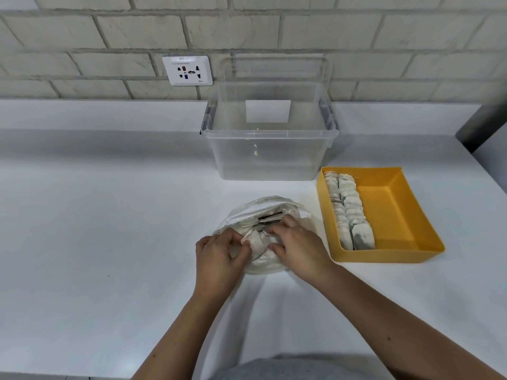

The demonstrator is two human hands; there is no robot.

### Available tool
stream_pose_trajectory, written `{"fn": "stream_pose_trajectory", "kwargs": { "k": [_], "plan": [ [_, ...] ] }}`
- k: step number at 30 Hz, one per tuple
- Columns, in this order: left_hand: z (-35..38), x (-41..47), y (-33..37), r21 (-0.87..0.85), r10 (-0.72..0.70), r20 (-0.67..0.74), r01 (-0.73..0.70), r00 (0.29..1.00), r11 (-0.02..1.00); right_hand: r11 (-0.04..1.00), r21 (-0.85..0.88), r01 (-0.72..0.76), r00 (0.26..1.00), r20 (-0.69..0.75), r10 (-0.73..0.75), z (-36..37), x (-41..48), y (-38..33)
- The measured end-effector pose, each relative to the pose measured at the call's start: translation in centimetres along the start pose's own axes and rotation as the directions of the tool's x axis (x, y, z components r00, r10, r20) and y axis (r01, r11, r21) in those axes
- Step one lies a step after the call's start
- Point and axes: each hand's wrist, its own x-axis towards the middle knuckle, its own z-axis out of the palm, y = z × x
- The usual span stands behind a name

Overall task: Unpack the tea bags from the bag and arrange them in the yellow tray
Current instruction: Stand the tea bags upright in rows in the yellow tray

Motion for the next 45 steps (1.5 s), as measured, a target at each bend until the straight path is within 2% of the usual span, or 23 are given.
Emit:
{"fn": "stream_pose_trajectory", "kwargs": {
  "k": [2,5,9,11,13,15,16,20,23,24,25,26,27,28,29,31,36,41,45],
  "plan": [
    [-0.2,-0.1,0.1,-0.066,-0.043,-0.001,0.043,0.999,0.997,0.999,-0.028,-0.018,1.000,-0.001,0.018,0.2,0.0,-0.2],
    [-0.7,-0.1,0.2,-0.129,-0.102,-0.017,0.099,0.995,0.987,0.999,0.045,-0.025,0.999,-0.028,0.027,0.4,-0.5,0.1],
    [-1.4,-0.4,1.2,-0.210,-0.157,-0.035,0.146,0.987,0.967,0.953,0.300,0.032,0.997,-0.071,-0.011,-0.4,-2.0,0.7],
    [-1.4,-0.6,1.6,-0.227,-0.125,-0.026,0.116,0.992,0.967,0.852,0.524,0.015,0.994,-0.097,0.042,-1.0,-3.1,0.4],
    [-1.1,-0.9,2.0,-0.224,-0.096,0.006,0.095,0.995,0.970,0.652,0.756,-0.049,0.991,-0.043,0.124,-1.0,-3.7,-0.1],
    [-0.8,-1.2,2.5,-0.263,-0.087,0.046,0.096,0.995,0.960,0.483,0.871,-0.091,0.984,0.004,0.178,-0.6,-3.7,-0.3],
    [-0.6,-1.3,2.7,-0.301,-0.096,0.072,0.113,0.993,0.947,0.460,0.883,-0.092,0.980,0.000,0.197,-0.4,-3.5,-0.4],
    [-0.6,-1.4,3.1,-0.483,-0.173,0.188,0.245,0.967,0.841,0.478,0.876,-0.063,0.974,-0.049,0.219,-0.1,-2.9,-0.8],
    [-0.5,-1.3,2.9,-0.490,-0.193,0.216,0.277,0.957,0.827,0.475,0.877,-0.067,0.980,-0.031,0.197,-0.1,-2.4,-1.2],
    [-0.3,-1.3,2.8,-0.468,-0.209,0.187,0.274,0.960,0.840,0.490,0.869,-0.065,0.982,-0.030,0.185,-0.2,-2.2,-1.2],
    [-0.2,-1.2,2.6,-0.443,-0.226,0.143,0.266,0.964,0.856,0.553,0.831,-0.061,0.984,-0.044,0.175,-0.3,-2.0,-0.9],
    [-0.2,-1.1,2.4,-0.417,-0.236,0.092,0.253,0.967,0.873,0.678,0.733,-0.052,0.984,-0.077,0.159,-0.5,-1.8,-0.5],
    [-0.2,-1.0,2.1,-0.382,-0.232,0.043,0.231,0.972,0.895,0.838,0.545,-0.036,0.987,-0.111,0.114,-0.8,-1.5,0.2],
    [-0.2,-0.9,1.7,-0.333,-0.218,0.009,0.208,0.976,0.919,0.945,0.327,-0.006,0.993,-0.113,0.046,-1.0,-1.5,0.6],
    [-0.3,-0.7,1.5,-0.282,-0.198,-0.007,0.188,0.980,0.941,0.987,0.159,0.021,0.997,-0.075,-0.009,-1.2,-1.4,1.0],
    [-0.5,-0.3,1.1,-0.210,-0.176,-0.010,0.170,0.984,0.963,0.998,0.029,0.048,0.999,0.018,-0.049,-1.3,-1.2,1.1],
    [-0.2,-0.2,0.9,-0.166,-0.169,0.003,0.167,0.986,0.972,0.991,-0.068,0.114,0.989,0.101,-0.107,-1.3,-0.3,0.3],
    [-0.3,-0.2,0.7,-0.161,-0.153,0.012,0.153,0.988,0.975,0.988,-0.064,0.137,0.981,0.147,-0.126,-1.7,1.1,0.4],
    [-0.5,-0.1,0.9,-0.178,-0.173,0.022,0.174,0.985,0.968,0.989,-0.055,0.141,0.982,0.132,-0.132,-2.4,1.3,1.0]
  ]
}}
